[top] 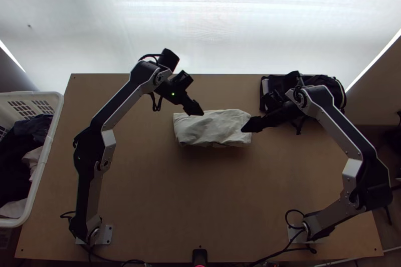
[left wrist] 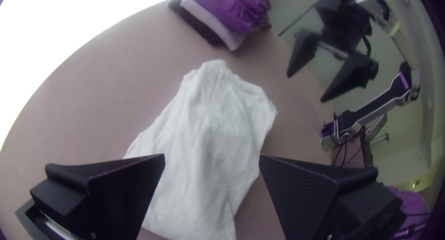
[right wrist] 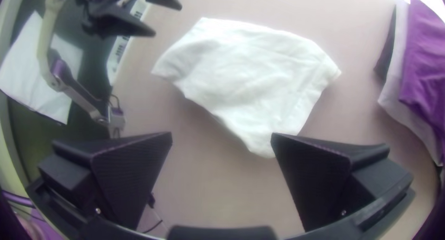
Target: Fold the t-shirt
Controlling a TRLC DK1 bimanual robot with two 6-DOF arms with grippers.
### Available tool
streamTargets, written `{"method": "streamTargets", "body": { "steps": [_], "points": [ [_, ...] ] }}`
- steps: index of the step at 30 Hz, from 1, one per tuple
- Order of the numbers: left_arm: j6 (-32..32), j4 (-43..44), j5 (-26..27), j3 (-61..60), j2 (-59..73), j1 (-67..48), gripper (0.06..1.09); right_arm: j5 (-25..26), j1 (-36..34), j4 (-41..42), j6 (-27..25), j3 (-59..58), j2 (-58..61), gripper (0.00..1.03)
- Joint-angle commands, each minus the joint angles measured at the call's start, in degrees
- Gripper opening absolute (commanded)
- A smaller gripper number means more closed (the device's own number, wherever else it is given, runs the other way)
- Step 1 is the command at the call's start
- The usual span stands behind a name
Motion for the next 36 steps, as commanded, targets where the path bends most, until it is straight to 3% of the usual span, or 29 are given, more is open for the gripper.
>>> {"method": "streamTargets", "body": {
  "steps": [1,6,12,22,30,36],
  "points": [
    [11.1,-9.6,-8.1,-1.0,0.7,-2.8,1.04,-14.0,-9.7,-0.3,3.4,3.2,5.6,0.99],
    [13.9,-9.8,-11.0,-1.0,0.1,-4.1,1.04,-23.3,-11.9,-1.8,4.1,4.9,14.2,0.99],
    [14.3,-9.7,-13.1,-1.2,0.3,-4.8,1.04,-25.5,-13.4,-3.9,2.7,4.4,19.5,0.99],
    [14.3,-9.1,-13.1,-1.8,-0.2,-5.2,1.04,-20.5,-13.3,-3.9,-1.4,-0.2,22.6,0.99],
    [14.6,-8.5,-13.5,-1.6,-0.6,-5.2,1.04,-13.6,-10.9,2.1,-1.0,1.5,25.2,0.99],
    [14.7,-8.4,-13.8,-1.6,-0.7,-4.9,1.04,-12.7,-6.8,4.5,0.8,5.7,28.4,0.99]
  ]
}}
